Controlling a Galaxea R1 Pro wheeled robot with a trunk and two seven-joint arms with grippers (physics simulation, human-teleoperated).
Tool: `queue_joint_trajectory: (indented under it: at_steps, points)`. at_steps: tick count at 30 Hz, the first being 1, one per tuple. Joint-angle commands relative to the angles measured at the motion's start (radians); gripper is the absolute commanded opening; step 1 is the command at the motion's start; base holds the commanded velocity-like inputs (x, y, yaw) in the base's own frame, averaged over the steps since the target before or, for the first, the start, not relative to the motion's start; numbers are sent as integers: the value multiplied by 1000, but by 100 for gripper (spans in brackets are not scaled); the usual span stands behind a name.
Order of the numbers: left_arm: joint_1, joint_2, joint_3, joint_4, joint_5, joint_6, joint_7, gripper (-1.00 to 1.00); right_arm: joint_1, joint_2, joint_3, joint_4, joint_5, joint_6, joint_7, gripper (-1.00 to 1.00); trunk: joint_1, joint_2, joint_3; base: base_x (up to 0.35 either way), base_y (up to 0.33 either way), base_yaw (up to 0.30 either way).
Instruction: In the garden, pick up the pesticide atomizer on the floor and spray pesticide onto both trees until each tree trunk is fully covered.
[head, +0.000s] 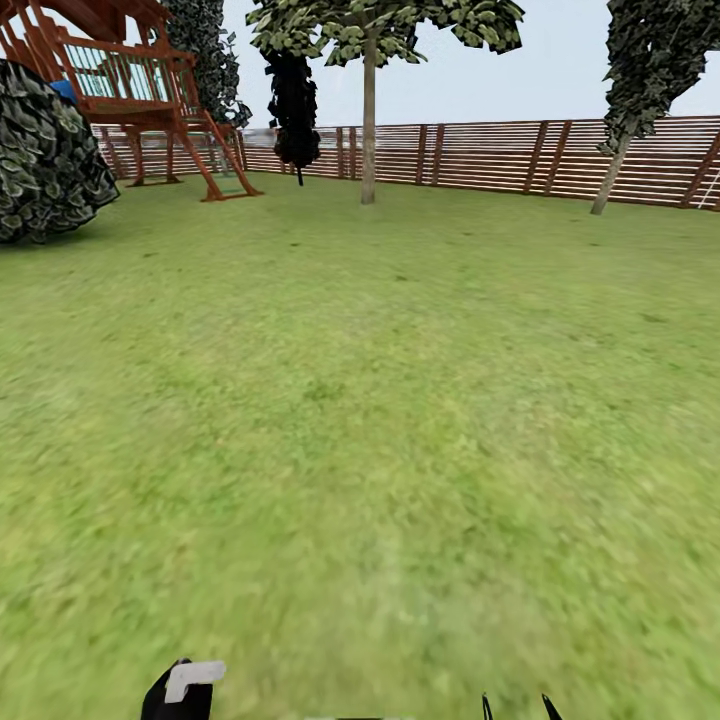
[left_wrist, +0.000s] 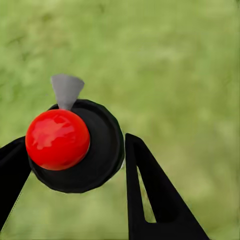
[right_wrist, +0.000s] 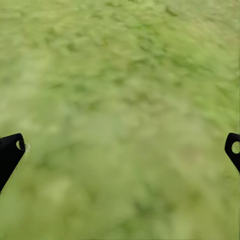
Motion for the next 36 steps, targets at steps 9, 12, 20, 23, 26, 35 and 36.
queue_joint_trajectory:
  at_steps: [9,12,20,23,26,35,36]
  points:
    - [0,0,0,0,0,0,0,-100,0,0,0,0,0,0,0,100,0,0,0,341,0,0]
    - [0,0,0,0,0,0,0,-100,0,0,0,0,0,0,0,100,0,0,0,341,0,0]
    - [0,0,0,0,0,0,0,-100,0,0,0,0,0,0,0,100,0,0,0,341,0,0]
    - [0,0,0,0,0,0,0,-100,0,0,0,0,0,0,0,100,0,0,0,341,0,0]
    - [0,0,0,0,0,0,0,-100,0,0,0,0,0,0,0,100,0,0,0,341,0,0]
    - [0,0,0,0,0,0,0,-100,0,0,0,0,0,0,0,100,0,0,0,341,0,0]
    - [0,0,0,0,0,0,0,-100,0,0,0,0,0,0,0,100,0,0,0,341,0,0]
